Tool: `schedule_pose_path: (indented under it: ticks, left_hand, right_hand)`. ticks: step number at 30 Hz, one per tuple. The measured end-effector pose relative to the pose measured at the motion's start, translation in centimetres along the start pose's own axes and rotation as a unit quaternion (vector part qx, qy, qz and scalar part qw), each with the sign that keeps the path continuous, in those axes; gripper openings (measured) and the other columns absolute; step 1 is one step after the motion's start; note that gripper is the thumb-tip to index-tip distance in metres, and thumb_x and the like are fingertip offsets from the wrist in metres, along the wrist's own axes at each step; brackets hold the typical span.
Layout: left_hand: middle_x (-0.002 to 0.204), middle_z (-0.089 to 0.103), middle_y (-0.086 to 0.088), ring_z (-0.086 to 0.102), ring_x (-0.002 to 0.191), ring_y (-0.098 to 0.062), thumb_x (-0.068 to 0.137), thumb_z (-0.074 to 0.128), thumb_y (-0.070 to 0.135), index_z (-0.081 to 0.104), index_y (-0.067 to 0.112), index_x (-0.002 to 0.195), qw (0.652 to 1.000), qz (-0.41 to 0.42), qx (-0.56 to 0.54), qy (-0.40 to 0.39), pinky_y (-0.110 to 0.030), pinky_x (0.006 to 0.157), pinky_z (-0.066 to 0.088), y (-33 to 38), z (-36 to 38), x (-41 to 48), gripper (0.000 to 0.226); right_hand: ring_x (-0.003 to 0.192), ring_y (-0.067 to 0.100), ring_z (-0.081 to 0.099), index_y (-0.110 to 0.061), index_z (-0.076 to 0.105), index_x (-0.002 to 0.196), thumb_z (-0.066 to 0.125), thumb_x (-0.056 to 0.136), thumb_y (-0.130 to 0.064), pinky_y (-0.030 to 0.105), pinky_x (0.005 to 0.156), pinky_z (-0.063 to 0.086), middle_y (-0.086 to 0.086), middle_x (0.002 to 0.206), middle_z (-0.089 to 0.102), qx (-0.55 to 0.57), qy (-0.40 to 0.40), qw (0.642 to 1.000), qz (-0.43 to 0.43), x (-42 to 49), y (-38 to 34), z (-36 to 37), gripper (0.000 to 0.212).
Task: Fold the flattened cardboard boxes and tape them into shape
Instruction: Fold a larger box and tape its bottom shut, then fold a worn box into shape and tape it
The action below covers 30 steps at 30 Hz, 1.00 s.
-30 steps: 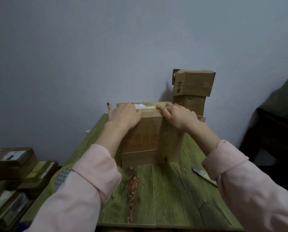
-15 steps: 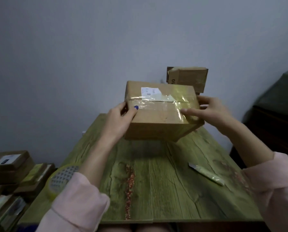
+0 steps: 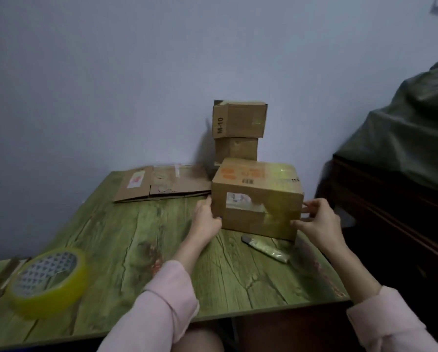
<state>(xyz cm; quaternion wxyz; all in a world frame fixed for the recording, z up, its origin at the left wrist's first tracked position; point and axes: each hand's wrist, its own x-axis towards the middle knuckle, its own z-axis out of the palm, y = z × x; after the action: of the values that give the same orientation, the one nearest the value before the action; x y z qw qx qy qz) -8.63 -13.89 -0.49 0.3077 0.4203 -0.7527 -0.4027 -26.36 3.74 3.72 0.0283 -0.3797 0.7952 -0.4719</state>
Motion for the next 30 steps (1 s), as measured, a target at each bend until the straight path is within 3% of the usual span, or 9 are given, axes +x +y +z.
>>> schedule_pose_path:
  ticks: [2,5,7,11,14,18,22,26,30]
  left_hand:
    - [0.129,0.052,-0.002,0.051,0.119,-0.022,0.079,0.055,0.007,0.038,0.014,0.138,0.999,-0.022,-0.033,-0.004,-0.039,0.100,0.045,2.0,-0.1,-0.9,0.061]
    - [0.130,0.050,-0.006,0.049,0.119,-0.025,0.089,0.051,0.008,0.022,0.008,0.142,0.998,-0.055,-0.039,-0.016,-0.035,0.094,0.043,4.2,-0.7,-1.3,0.061]
    - [0.132,0.051,-0.008,0.051,0.117,-0.027,0.087,0.052,0.009,0.027,0.009,0.138,0.998,-0.058,-0.028,-0.023,-0.039,0.098,0.043,4.4,-0.8,-0.8,0.057]
    - [0.137,0.048,-0.010,0.048,0.123,-0.026,0.087,0.052,0.004,0.032,0.010,0.140,0.997,-0.052,-0.039,-0.029,-0.039,0.102,0.042,4.3,-1.0,-0.8,0.057]
    - [0.141,0.044,-0.010,0.043,0.128,-0.026,0.089,0.050,0.003,0.029,0.009,0.143,0.998,-0.041,-0.025,-0.039,-0.034,0.102,0.038,4.0,-0.9,-1.1,0.058]
    - [0.147,0.038,-0.011,0.038,0.133,-0.027,0.092,0.051,0.011,0.024,0.008,0.146,0.998,-0.044,0.012,-0.047,-0.033,0.103,0.034,3.9,-1.9,-1.5,0.060]
    - [0.151,0.030,-0.013,0.035,0.135,-0.027,0.093,0.052,0.018,0.019,0.005,0.148,0.996,-0.059,0.050,-0.042,-0.034,0.104,0.033,3.2,-5.0,-1.5,0.065]
    - [0.147,0.036,-0.014,0.038,0.132,-0.028,0.091,0.054,0.017,0.029,0.003,0.143,0.995,-0.059,0.078,0.005,-0.032,0.104,0.033,2.3,-8.8,-1.3,0.059]
    - [0.135,0.047,-0.007,0.047,0.124,-0.025,0.090,0.054,0.016,0.039,0.005,0.137,0.995,-0.060,0.073,0.007,-0.027,0.091,0.039,1.4,-12.6,-0.8,0.050]
  right_hand:
    - [0.078,0.009,0.055,-0.009,0.045,0.123,0.075,0.079,-0.015,0.017,0.059,0.038,0.006,0.105,0.060,-0.006,-0.005,1.000,0.001,0.1,0.2,0.0,0.054]
    - [0.099,0.022,0.057,-0.019,0.036,0.136,0.076,0.079,-0.027,0.031,0.075,0.038,0.001,0.097,0.061,-0.037,-0.008,0.999,-0.014,0.6,0.0,-0.1,0.070]
    - [0.102,0.023,0.056,-0.026,0.032,0.141,0.073,0.080,-0.033,0.032,0.076,0.036,0.000,0.096,0.062,-0.075,-0.023,0.997,-0.026,0.7,-0.3,-0.2,0.073]
    - [0.098,0.025,0.061,-0.025,0.042,0.137,0.071,0.081,-0.039,0.040,0.083,0.050,0.003,0.095,0.066,-0.065,-0.018,0.997,-0.030,0.9,-0.3,-0.5,0.064]
    - [0.099,0.027,0.061,-0.018,0.048,0.135,0.070,0.080,-0.041,0.049,0.085,0.052,0.009,0.111,0.064,-0.059,-0.016,0.998,-0.010,1.1,-0.4,-0.4,0.063]
    - [0.118,0.034,0.048,-0.007,0.037,0.140,0.068,0.081,-0.028,0.047,0.100,0.041,0.017,0.132,0.046,-0.055,0.023,0.998,0.002,0.7,-1.3,0.4,0.070]
    - [0.117,0.030,0.042,-0.006,0.049,0.128,0.061,0.083,-0.019,0.039,0.099,0.037,0.015,0.125,0.049,-0.062,0.126,0.985,-0.097,0.2,-4.6,0.8,0.048]
    - [0.114,0.022,0.042,-0.012,0.056,0.118,0.060,0.085,-0.018,0.025,0.091,0.032,0.007,0.119,0.051,-0.040,0.100,0.979,-0.174,0.5,-9.2,2.2,0.034]
    - [0.110,0.017,0.048,-0.017,0.061,0.108,0.057,0.088,-0.020,0.030,0.094,0.043,0.001,0.114,0.054,0.013,0.054,0.973,-0.225,1.1,-14.1,5.0,0.021]
